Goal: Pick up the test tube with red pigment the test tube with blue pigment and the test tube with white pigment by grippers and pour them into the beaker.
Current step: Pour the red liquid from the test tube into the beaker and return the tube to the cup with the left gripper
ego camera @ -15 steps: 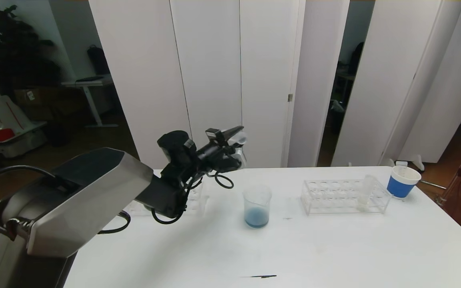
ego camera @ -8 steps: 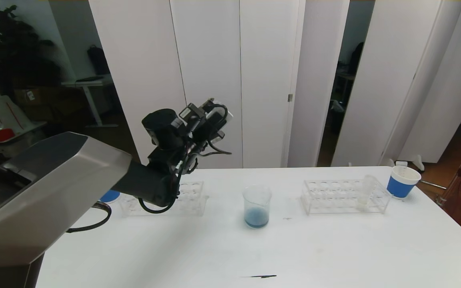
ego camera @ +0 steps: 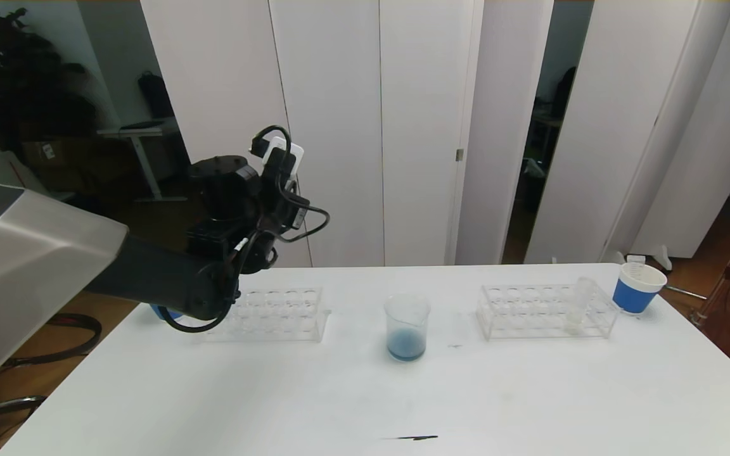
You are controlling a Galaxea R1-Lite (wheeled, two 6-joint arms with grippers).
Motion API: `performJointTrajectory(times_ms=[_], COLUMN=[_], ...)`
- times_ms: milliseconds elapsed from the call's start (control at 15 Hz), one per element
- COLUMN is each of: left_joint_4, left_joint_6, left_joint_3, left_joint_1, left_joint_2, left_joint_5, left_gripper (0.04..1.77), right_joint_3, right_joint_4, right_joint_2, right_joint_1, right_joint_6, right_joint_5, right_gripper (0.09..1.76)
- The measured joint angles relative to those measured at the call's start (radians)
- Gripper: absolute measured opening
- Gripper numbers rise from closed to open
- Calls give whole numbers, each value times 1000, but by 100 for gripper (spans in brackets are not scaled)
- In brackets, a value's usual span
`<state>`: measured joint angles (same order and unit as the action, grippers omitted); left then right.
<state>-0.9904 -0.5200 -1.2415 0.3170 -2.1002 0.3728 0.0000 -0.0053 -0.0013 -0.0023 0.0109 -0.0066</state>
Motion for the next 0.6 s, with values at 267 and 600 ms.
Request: performJointTrajectory(times_ms=[267,600], left_joint_4=[208,529], left_joint_6=[187,498], left_joint_3=[85,96], left_joint_1=[-73,-93], left_joint_2=[88,179], left_joint_5=[2,-11], left_gripper=[60,60], right_joint_3=[0,0], right_joint_4=[0,0], right_joint_2=[0,0], right_joint_1=[0,0], right_joint_6=[0,0], right_joint_5=[1,0], right_gripper=[175,175])
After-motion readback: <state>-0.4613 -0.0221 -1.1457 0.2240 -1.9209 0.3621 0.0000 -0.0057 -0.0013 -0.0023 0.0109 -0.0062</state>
